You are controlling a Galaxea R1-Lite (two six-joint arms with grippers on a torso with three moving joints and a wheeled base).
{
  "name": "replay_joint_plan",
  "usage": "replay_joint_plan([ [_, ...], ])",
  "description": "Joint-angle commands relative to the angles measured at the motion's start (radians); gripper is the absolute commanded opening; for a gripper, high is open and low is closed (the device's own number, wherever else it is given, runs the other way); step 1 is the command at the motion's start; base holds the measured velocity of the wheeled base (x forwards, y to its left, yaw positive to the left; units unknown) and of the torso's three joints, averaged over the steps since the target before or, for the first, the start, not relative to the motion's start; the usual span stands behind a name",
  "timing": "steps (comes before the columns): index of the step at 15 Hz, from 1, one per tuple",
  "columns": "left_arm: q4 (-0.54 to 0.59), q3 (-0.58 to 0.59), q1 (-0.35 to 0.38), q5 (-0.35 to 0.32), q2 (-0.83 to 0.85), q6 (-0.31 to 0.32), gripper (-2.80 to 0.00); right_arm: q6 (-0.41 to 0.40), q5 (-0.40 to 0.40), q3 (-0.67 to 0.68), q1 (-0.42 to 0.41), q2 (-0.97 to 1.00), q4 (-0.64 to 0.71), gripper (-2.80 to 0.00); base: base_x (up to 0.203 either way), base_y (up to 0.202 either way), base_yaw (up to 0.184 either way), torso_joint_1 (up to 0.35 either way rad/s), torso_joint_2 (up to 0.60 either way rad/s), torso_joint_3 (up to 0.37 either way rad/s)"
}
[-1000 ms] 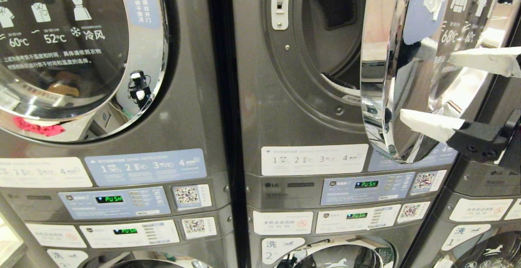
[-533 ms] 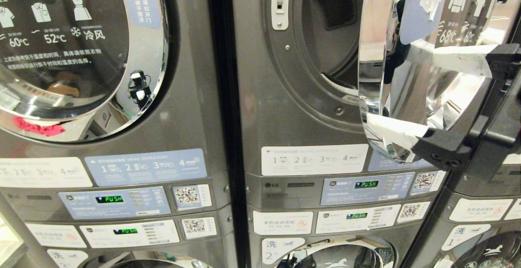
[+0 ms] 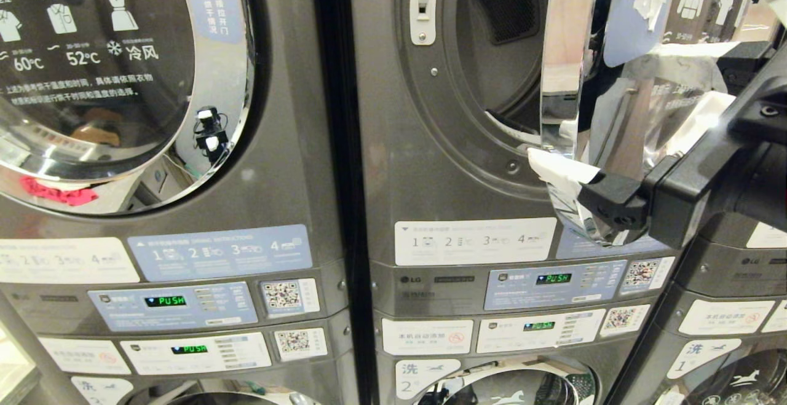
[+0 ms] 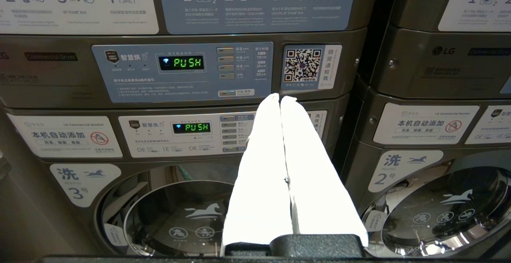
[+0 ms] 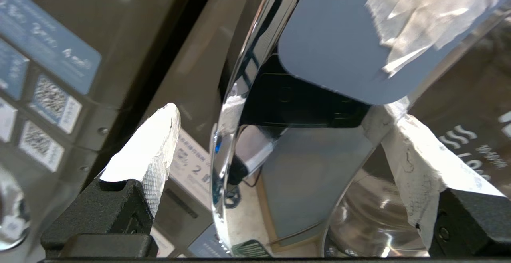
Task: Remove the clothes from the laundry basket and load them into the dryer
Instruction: Open the dryer
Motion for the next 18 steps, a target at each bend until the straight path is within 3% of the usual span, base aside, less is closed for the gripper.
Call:
replay_joint_plan([
  [1,0.0,0.002,0.0,0.0,0.0,0.0,-2.8,-0.016,-0.031,0.005,0.004,0.006,-0.024,0.0,0.0,0.0,0.0,0.0,0.0,0.0],
  [9,0.0,0.002,0.0,0.0,0.0,0.0,-2.8,-0.101,-0.152,0.085,0.006,0.022,-0.228,0.0,0.0,0.0,0.0,0.0,0.0,0.001],
  [18,0.0,0.002,0.0,0.0,0.0,-0.001,-2.8,-0.119,-0.196,0.072,0.031,0.025,-0.241,0.0,0.0,0.0,0.0,0.0,0.0,0.0],
])
